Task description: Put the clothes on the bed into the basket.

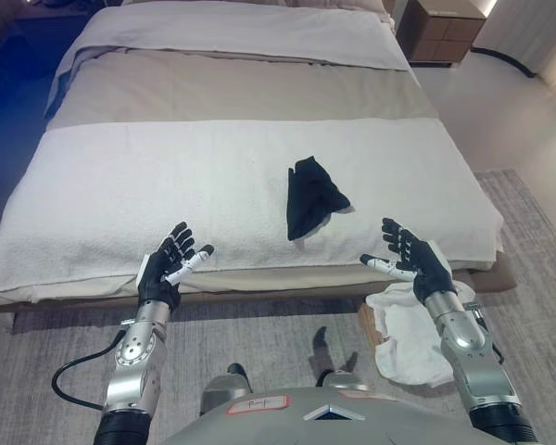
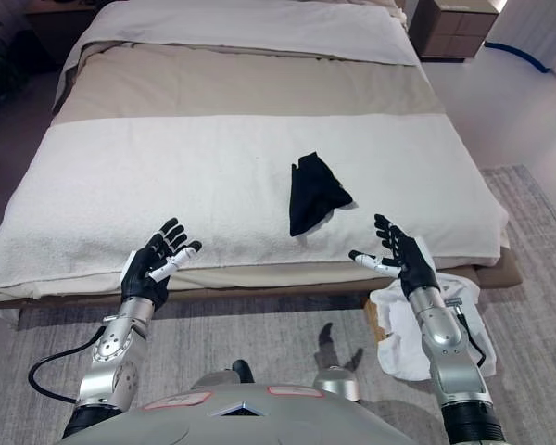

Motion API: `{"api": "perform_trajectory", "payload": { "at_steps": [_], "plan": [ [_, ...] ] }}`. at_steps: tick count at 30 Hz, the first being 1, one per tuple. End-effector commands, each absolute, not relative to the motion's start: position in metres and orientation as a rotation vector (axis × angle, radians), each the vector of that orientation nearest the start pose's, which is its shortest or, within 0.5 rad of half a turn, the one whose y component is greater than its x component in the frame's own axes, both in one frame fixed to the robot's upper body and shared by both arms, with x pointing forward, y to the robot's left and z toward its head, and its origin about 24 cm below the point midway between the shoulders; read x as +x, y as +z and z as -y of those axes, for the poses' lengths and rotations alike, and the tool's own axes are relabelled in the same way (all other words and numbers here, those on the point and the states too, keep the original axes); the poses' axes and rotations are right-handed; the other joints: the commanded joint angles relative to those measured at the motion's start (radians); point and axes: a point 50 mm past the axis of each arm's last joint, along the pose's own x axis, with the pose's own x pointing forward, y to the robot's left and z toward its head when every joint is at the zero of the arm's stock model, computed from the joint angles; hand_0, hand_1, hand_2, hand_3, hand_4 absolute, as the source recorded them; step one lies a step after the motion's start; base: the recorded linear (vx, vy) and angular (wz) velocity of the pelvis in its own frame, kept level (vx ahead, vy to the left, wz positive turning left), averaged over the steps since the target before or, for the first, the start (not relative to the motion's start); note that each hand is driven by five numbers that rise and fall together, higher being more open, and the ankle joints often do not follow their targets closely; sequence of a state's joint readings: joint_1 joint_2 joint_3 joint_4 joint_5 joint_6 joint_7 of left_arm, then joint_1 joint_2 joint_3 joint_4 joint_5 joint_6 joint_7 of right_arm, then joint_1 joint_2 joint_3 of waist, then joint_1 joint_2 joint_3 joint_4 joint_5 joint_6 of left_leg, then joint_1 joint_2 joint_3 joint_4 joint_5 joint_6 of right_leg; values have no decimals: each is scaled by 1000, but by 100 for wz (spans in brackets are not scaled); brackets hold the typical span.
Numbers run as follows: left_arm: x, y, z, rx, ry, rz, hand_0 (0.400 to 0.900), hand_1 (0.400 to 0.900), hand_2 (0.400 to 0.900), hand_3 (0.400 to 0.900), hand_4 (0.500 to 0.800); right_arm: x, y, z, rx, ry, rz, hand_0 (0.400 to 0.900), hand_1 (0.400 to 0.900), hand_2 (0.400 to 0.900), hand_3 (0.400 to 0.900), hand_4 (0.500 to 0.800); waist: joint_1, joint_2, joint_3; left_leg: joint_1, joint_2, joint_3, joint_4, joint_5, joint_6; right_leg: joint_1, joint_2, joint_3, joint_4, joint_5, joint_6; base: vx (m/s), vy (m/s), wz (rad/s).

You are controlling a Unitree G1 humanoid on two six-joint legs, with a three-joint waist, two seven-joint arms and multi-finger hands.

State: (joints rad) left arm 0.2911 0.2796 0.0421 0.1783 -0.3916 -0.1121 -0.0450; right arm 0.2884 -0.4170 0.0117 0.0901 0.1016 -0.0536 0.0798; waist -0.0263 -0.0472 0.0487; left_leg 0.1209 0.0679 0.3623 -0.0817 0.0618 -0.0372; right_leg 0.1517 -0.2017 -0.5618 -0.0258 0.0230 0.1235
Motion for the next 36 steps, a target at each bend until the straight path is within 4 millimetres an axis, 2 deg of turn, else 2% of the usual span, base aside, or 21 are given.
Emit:
{"api": "perform_trajectory", "payload": {
  "at_steps": [1, 12, 17, 23, 28, 30, 32, 33, 34, 36],
  "plan": [
    [195, 9, -249, -41, 133, -85, 900, 900, 900, 900, 800, 208, 21, 237, -302, 69, -119, 900, 900, 900, 900, 800, -17, 1, -24, 15, 59, 12, 29, -72, -24, 2, -16, 5, -32, 56, 17, 0, 0, 0],
    [197, 11, -246, -52, 122, -75, 900, 900, 900, 900, 800, 210, 22, 232, -295, 87, -106, 900, 900, 900, 900, 800, -20, 5, -20, 9, 57, 9, 22, -65, -26, -5, -13, 3, -33, 51, 13, 1, -7, 1],
    [196, 10, -247, -49, 137, -75, 900, 900, 900, 900, 800, 212, 26, 234, -300, 77, -92, 900, 900, 900, 900, 800, -19, 11, -12, 2, 71, 6, 29, -58, -36, -12, -1, 5, -28, 36, 4, 12, -65, 2],
    [199, 12, -244, -61, 127, -63, 900, 900, 900, 900, 800, 217, 33, 235, -311, 76, -62, 900, 900, 900, 900, 800, -18, 20, 6, -12, 113, 10, 58, -48, -60, -25, 35, 20, -28, 11, -20, 10, -124, 0],
    [203, 13, -241, -78, 123, -50, 900, 900, 900, 900, 800, 226, 42, 236, -323, 60, -17, 900, 900, 900, 900, 800, -8, 22, 33, -48, 170, 5, 166, -65, -87, -33, 77, 49, -29, -19, -51, 16, -183, -5],
    [204, 14, -240, -91, 126, -44, 900, 900, 900, 900, 800, 229, 45, 235, -320, 51, 2, 900, 900, 900, 900, 800, 4, 19, 52, -85, 200, -19, 287, -57, -95, -28, 100, 66, -33, -35, -70, 20, -230, -15],
    [206, 14, -236, -115, 118, -40, 900, 900, 900, 900, 800, 231, 48, 236, -320, 41, 17, 900, 900, 900, 900, 800, 23, 20, 82, -152, 238, -70, 458, -17, -101, -2, 133, 72, -52, -53, -98, 13, -208, -16],
    [208, 14, -233, -124, 110, -38, 900, 900, 900, 900, 800, 232, 49, 237, -326, 36, 20, 900, 900, 900, 900, 800, 35, 19, 99, -188, 236, -114, 532, 7, -100, 14, 142, 71, -62, -59, -110, -5, -136, -17],
    [209, 15, -231, -130, 102, -35, 900, 900, 900, 900, 800, 233, 51, 238, -330, 28, 27, 900, 900, 900, 900, 800, 44, 17, 112, -220, 216, -158, 572, 22, -102, 20, 145, 69, -62, -67, -114, -17, -80, -11],
    [214, 17, -226, -142, 85, -28, 900, 900, 900, 900, 800, 236, 54, 241, -334, 1, 42, 900, 900, 900, 900, 800, 50, 8, 128, -294, 163, -193, 562, 1, -90, 20, 138, 58, -62, -77, -111, -2, 4, 6]
  ]
}}
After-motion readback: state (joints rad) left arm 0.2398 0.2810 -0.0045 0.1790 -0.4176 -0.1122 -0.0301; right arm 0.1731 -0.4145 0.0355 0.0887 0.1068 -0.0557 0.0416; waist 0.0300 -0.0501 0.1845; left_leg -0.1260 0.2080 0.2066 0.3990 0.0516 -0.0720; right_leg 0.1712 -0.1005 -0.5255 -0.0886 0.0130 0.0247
